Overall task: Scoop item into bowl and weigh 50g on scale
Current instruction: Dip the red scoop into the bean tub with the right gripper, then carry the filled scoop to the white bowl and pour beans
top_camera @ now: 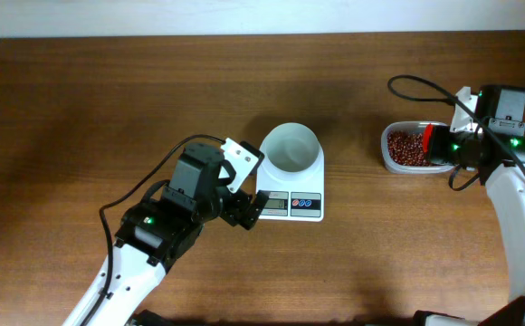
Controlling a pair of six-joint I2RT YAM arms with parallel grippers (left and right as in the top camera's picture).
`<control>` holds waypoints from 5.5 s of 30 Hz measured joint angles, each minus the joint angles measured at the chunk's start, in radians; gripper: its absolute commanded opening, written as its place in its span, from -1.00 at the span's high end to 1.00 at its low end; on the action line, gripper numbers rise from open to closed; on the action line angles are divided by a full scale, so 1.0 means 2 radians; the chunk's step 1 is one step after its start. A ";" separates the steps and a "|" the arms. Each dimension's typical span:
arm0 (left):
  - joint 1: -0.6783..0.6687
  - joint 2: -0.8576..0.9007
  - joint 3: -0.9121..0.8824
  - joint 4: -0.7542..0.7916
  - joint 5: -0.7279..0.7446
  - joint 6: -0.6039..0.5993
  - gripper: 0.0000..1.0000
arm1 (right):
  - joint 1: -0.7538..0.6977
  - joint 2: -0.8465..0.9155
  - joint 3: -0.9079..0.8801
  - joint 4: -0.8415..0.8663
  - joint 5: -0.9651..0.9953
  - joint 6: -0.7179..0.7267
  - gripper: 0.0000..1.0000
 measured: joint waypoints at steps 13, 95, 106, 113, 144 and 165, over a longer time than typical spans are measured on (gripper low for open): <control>0.000 0.000 0.000 0.003 0.000 -0.011 -0.98 | -0.018 0.068 0.000 0.020 0.018 -0.046 0.92; 0.000 0.000 0.000 0.003 0.000 -0.011 -0.98 | -0.236 0.224 0.006 -0.024 -0.516 -0.076 0.92; 0.000 0.000 0.000 0.003 0.000 -0.011 -0.98 | -0.236 0.224 0.006 -0.024 -0.579 -0.078 0.92; 0.000 0.000 0.000 0.003 0.000 -0.011 -0.98 | -0.220 0.224 0.006 -0.026 -0.608 -0.078 0.92; 0.000 0.000 0.000 0.003 0.000 -0.011 -0.98 | 0.096 0.225 0.010 0.154 -0.562 -0.040 0.92; 0.000 0.000 0.000 0.003 0.000 -0.011 -0.98 | 0.109 0.225 0.011 0.220 -0.542 -0.268 0.92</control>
